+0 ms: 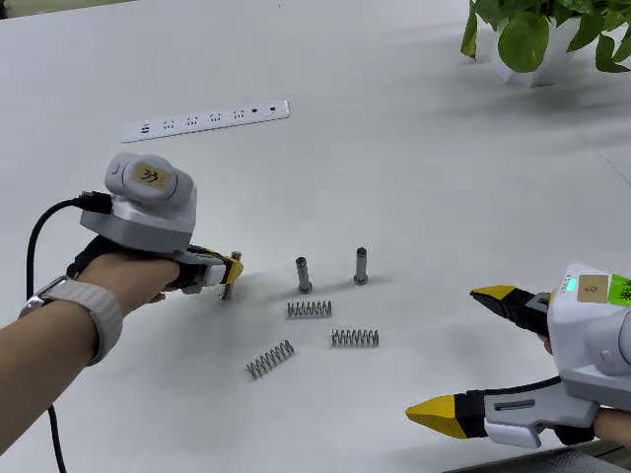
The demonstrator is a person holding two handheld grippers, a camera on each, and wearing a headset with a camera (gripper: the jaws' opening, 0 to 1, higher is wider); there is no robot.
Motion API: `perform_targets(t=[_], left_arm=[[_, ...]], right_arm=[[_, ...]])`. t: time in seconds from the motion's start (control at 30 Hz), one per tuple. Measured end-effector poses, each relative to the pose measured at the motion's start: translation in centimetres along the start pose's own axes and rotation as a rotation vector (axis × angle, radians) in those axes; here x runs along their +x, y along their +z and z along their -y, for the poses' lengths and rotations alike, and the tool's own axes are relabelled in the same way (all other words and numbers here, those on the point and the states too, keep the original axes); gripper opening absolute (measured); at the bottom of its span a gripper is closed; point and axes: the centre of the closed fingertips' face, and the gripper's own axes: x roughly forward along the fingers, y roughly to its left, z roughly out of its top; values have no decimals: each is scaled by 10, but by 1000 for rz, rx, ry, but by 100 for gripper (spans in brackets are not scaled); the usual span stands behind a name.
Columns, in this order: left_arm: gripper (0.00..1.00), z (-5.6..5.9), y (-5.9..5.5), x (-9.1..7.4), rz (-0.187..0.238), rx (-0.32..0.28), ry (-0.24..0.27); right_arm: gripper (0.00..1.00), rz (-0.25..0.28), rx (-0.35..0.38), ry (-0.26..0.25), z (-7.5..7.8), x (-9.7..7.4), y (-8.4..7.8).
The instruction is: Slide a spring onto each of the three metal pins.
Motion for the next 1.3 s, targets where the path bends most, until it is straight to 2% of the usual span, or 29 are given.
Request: perform_targets(t=[0.13, 0.3, 0.43, 0.5, 0.73, 1.0, 1.07, 1.3], left_arm=[[7, 1, -2, -3, 15, 0, -1], [7, 8, -5, -9, 31, 1, -4], [7, 15, -8, -13, 28, 49, 7], [7, 11, -8, -13, 32, 76, 17], [8, 13, -12, -15, 49, 120, 33], [8, 19, -11, -17, 70, 141, 40], [8, 16, -10, -16, 76, 146, 39], [8, 21, -9, -16, 90, 142, 36]], right_arm=[[93, -2, 0, 2, -1, 1, 0], [93, -2, -4, 3, -2, 1, 1], [93, -4, -9, 4, -2, 2, 0], [93, -4, -9, 5, -3, 3, 1], [93, -6, -10, 9, -5, 3, 1], [93, -8, -11, 11, -6, 4, 1], [93, -11, -13, 11, -6, 4, 1], [93, -17, -16, 13, -8, 4, 0]])
